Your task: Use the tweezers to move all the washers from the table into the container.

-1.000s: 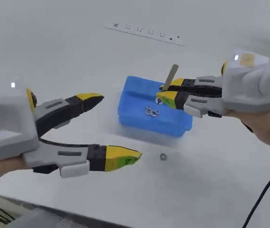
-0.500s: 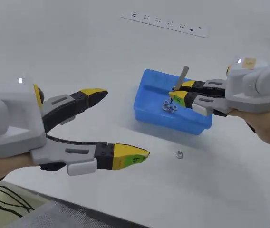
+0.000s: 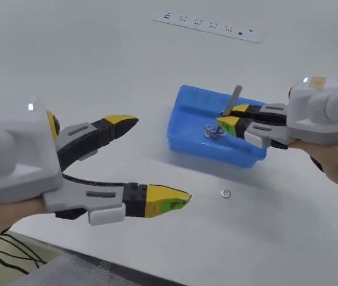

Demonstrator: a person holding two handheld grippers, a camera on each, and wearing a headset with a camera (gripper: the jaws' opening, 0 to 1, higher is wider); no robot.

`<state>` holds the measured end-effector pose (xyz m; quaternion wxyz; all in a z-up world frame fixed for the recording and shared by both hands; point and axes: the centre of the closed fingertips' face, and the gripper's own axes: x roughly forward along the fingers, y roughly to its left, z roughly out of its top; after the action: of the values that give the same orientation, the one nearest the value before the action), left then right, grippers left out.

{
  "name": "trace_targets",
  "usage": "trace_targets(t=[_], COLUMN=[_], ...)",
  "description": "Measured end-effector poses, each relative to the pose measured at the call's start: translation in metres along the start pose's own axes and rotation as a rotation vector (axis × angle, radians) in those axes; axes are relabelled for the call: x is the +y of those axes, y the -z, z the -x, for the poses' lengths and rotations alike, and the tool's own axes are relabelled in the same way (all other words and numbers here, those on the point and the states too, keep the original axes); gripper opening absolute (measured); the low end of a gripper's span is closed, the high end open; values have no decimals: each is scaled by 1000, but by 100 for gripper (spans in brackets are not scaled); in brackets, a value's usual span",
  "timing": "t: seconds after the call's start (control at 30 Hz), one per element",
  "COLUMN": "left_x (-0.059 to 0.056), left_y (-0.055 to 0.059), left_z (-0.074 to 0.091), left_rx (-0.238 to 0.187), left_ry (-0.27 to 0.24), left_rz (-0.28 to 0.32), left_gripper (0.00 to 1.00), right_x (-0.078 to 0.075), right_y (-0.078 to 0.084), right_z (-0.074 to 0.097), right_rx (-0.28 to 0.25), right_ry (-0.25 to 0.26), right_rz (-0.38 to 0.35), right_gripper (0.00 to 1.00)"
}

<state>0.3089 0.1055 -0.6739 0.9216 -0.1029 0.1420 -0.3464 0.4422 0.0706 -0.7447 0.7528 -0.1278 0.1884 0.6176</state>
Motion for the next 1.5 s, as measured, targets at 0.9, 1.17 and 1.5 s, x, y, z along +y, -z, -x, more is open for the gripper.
trace_targets(t=[0.9, 1.17, 1.5], left_x=[28, 28, 16], left_y=[-54, -50, -51], left_z=[-53, -75, -88], left_rx=[-43, 21, 67], left_ry=[36, 85, 170], left_rz=[-142, -212, -277], left_gripper=[69, 59, 37], right_x=[36, 44, 51], right_y=[-36, -32, -31], right_z=[16, 15, 13], right_rx=[-20, 5, 17], right_ry=[-53, -73, -93], right_rz=[127, 168, 193], right_gripper=[8, 8, 8])
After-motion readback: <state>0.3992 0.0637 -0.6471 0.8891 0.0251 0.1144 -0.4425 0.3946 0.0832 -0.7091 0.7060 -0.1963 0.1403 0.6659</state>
